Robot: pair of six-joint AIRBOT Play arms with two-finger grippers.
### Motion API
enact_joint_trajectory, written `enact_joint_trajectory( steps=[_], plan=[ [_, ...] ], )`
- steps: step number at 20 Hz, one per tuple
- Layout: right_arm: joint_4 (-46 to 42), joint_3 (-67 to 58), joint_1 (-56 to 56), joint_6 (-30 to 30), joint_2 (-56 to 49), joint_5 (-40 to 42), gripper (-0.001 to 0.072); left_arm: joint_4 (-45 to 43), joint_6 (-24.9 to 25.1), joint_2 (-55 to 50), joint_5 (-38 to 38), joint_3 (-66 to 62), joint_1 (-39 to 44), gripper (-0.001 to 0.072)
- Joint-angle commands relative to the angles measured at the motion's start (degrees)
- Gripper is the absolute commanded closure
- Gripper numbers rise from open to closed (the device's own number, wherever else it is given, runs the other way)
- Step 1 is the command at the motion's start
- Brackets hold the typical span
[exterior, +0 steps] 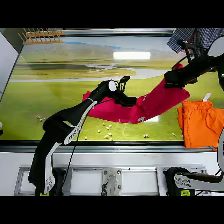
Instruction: Fold the clothes and pants, and hang the long-sleeved shirts on hangers.
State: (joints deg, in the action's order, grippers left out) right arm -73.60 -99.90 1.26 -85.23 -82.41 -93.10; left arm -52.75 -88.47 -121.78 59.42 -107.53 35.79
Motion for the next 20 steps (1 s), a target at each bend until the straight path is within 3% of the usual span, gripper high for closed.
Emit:
enact_joint_trajectory(
  steps=[1,8,16,20],
  plan=[
    [-0.20,-2.80,4.68,-0.52,0.09,0.02,0.0696,0.44,-0.02,-3.96,2.23,-5.86,1.88,0.0701],
    [-0.13,-2.93,7.91,-0.57,0.07,1.79,0.0696,0.20,-0.02,-2.43,4.72,-6.08,-2.36,0.0701],
    [0.92,-2.97,14.95,-2.71,-2.08,9.20,0.0696,-0.17,0.20,7.63,7.17,-6.08,-21.35,0.0701],
    [5.97,-2.97,21.70,-2.93,-6.95,16.63,0.0696,-0.20,0.94,13.22,9.79,-6.08,-31.58,0.0701]
  ],
)
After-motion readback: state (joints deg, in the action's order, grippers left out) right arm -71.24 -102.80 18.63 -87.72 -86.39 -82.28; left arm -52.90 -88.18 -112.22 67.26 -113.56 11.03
